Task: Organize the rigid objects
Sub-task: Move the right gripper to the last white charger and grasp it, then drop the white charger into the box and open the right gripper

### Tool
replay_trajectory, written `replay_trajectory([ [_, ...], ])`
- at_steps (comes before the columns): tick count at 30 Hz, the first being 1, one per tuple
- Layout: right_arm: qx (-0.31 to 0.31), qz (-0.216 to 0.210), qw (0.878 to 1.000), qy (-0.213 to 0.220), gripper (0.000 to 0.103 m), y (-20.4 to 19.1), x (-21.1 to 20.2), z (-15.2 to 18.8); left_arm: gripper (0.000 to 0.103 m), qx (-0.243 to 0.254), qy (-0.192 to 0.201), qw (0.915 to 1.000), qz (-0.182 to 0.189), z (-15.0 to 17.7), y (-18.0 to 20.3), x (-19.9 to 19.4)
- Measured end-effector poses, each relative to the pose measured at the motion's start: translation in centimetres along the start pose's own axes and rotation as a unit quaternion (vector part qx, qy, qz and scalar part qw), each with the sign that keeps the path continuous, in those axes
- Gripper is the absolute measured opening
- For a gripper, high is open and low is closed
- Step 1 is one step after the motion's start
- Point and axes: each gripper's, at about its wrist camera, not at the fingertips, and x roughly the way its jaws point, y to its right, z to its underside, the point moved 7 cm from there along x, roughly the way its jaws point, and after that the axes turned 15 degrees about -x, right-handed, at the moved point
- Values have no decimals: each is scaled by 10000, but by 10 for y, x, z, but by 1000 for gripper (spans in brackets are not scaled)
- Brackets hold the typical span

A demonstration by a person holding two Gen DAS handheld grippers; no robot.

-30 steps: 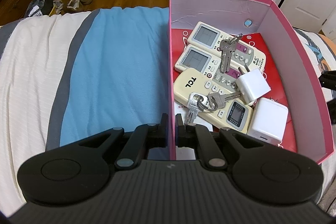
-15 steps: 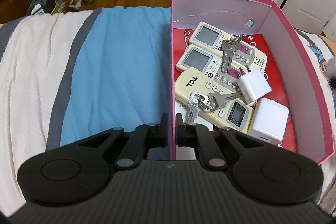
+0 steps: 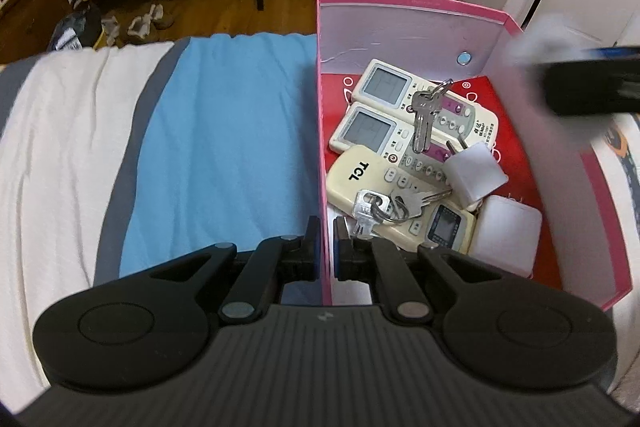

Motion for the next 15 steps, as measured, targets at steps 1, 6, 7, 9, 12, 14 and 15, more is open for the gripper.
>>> replay_trajectory([
  [1, 22, 63, 9999, -119, 61, -3, 11, 3, 5, -33, -31, 10000, 5, 0, -1, 1],
  [6, 352, 130, 9965, -746, 61, 12, 65, 8, 5, -103, -118, 9999, 56, 2, -3, 4],
  [7, 513, 103, 9947, -886, 61, 15, 76, 10, 5, -114, -127, 9998, 94, 2, -3, 4],
  [9, 602, 189, 9925, -1049, 61, 13, 94, 13, 5, -137, -134, 9997, 119, 1, -4, 4],
  [12, 710, 359, 9900, -1168, 61, 15, 109, 16, 5, -178, -168, 9996, 159, 0, -6, 5],
  [14, 829, 466, 9879, -1222, 61, 20, 119, 19, 5, -156, -163, 9996, 159, 0, -6, 6],
  [15, 869, 518, 9870, -1249, 61, 21, 121, 21, 5, -142, -158, 9997, 155, 0, -6, 6],
])
